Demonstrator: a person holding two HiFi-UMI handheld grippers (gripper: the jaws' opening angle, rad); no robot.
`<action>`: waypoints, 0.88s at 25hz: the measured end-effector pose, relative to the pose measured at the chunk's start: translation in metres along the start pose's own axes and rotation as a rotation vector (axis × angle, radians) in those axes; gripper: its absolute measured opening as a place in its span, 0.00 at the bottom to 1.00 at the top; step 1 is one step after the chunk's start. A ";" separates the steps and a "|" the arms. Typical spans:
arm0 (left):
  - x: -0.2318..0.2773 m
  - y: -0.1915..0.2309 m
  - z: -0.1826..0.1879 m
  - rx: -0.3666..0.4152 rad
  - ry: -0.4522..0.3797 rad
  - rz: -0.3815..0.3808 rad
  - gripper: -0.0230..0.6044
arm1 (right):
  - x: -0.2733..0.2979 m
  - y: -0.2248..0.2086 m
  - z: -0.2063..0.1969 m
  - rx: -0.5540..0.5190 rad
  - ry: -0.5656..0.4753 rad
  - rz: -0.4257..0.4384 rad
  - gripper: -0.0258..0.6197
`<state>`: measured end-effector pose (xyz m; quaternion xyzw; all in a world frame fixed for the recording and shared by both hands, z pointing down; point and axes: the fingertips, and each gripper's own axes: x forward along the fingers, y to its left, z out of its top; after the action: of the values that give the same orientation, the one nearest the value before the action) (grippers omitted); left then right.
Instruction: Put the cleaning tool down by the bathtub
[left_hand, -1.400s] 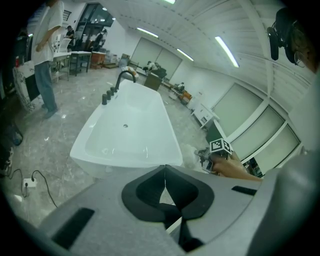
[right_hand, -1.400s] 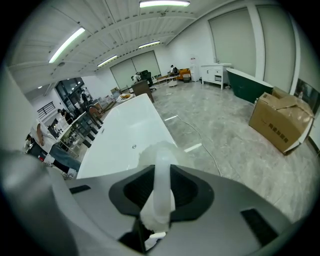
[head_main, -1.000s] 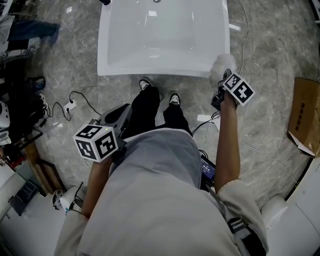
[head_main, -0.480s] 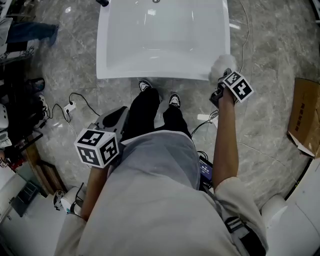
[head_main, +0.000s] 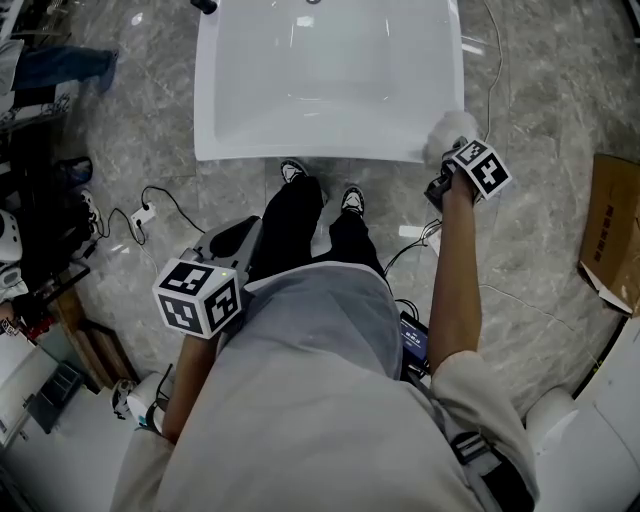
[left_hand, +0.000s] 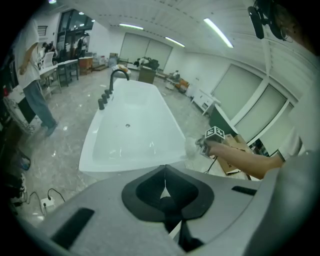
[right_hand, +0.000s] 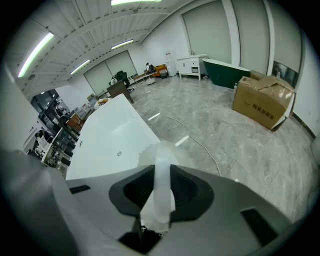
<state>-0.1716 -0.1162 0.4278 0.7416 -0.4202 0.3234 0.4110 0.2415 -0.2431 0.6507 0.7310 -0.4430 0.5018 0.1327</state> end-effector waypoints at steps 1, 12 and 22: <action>0.000 0.000 0.001 -0.008 0.001 -0.003 0.05 | 0.001 0.000 0.000 0.003 0.003 -0.003 0.16; 0.003 0.002 -0.001 -0.060 0.019 -0.028 0.05 | 0.018 -0.003 0.001 0.032 0.014 -0.023 0.16; 0.005 0.001 -0.002 -0.072 0.030 -0.044 0.05 | 0.023 -0.005 -0.004 0.021 0.028 -0.051 0.16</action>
<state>-0.1708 -0.1168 0.4332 0.7304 -0.4088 0.3100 0.4509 0.2452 -0.2495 0.6736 0.7364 -0.4172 0.5128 0.1440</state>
